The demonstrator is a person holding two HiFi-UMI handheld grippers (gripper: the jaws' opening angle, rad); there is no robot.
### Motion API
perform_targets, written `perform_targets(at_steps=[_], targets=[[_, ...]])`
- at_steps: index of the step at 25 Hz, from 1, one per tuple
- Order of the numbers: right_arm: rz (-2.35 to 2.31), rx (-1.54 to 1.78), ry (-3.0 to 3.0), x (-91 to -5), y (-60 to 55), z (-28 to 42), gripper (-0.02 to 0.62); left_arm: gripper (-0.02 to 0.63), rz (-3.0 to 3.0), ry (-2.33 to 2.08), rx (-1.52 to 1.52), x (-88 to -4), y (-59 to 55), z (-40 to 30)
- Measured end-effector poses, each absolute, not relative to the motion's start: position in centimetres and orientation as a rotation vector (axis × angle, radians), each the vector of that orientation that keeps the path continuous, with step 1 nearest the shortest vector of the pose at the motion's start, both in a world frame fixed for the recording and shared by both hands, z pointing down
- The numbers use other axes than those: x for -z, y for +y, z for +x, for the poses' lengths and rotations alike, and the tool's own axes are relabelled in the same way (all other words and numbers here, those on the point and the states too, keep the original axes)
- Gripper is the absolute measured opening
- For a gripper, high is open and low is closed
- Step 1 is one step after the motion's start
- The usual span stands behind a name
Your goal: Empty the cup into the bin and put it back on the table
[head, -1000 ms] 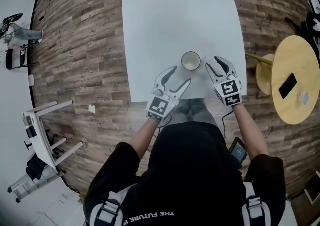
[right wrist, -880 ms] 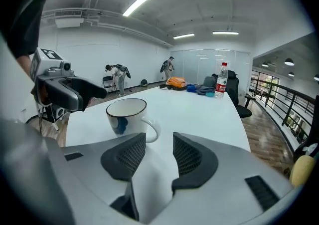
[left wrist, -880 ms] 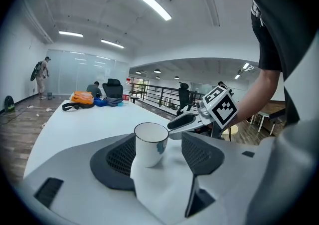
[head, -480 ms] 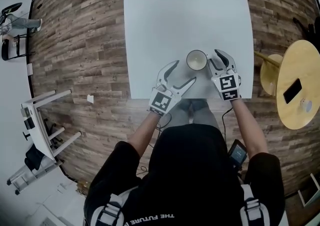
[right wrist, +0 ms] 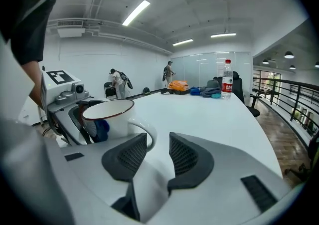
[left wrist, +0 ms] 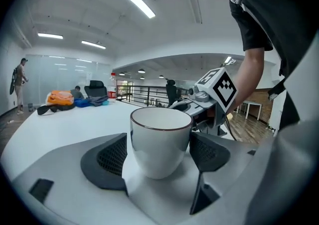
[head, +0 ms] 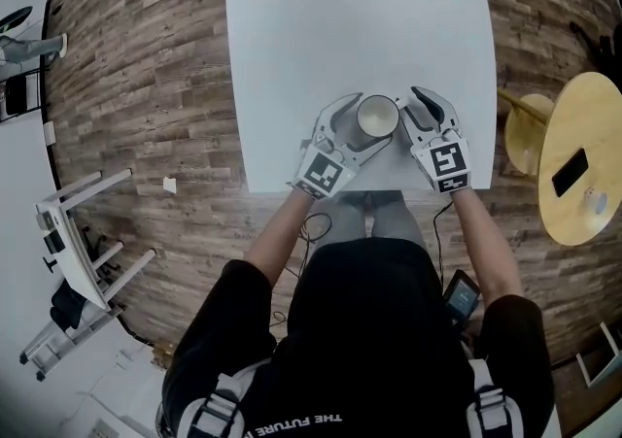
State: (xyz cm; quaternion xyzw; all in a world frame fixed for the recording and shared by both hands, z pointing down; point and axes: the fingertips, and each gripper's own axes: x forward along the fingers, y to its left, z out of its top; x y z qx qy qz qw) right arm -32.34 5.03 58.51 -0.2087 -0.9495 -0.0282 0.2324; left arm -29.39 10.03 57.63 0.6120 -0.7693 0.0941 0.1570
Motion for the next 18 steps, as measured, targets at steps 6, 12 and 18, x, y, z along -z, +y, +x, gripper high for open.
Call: perform_targets(at_steps=[6,12,18], targets=[[-0.617,0.072,-2.634,-58.4,5.8,-32.2,0.069,0.379,1.819,-2.165,-0.234,-57.7,8.4,-29.5],[-0.64,0.031,-2.655,-58.5,5.2,-33.1,0.069,0.378,1.825,-2.155,-0.215,-57.8,7.8,-30.3],[-0.608,0.03,-2.626,-58.5,5.4,-33.3,0.063,0.377,1.857,-2.119,-0.186,-57.8,8.0,-30.2]])
